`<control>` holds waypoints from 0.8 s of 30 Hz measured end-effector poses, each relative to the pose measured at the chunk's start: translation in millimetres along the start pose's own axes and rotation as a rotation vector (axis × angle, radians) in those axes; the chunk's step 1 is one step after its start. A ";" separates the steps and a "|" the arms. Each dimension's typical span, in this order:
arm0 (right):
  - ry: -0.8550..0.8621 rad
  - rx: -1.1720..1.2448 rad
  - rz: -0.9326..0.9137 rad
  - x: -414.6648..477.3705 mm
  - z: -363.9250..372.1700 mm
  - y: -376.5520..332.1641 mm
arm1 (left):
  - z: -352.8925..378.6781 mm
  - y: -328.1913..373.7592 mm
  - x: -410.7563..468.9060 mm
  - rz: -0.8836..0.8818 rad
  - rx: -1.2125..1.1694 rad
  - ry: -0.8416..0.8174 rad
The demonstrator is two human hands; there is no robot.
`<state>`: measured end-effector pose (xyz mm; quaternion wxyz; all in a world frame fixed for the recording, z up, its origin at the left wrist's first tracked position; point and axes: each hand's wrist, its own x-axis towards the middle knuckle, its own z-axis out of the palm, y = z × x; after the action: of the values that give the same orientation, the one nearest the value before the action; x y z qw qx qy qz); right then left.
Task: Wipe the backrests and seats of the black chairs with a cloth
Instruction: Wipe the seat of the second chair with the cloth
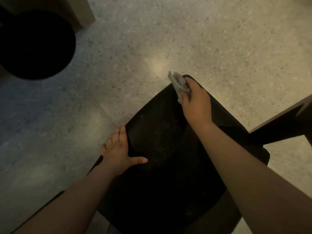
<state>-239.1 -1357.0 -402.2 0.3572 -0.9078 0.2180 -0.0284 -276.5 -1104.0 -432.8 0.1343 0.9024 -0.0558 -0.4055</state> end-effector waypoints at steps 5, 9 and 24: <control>-0.018 -0.109 0.094 25.9 33.7 -10.7 | -0.5 -0.7 2.0 -0.001 -0.019 -0.014; -0.230 -0.066 -0.006 3.4 52.8 -28.6 | 0.6 -1.1 2.7 -0.003 -0.005 -0.027; -0.324 0.013 -0.104 -20.8 38.9 -22.1 | -2.6 0.7 0.7 -0.005 -0.017 -0.035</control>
<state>-241.6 -1309.3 -414.4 0.3917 -0.9082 0.1100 0.0986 -274.1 -1104.4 -431.4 0.1400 0.8941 -0.0525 -0.4222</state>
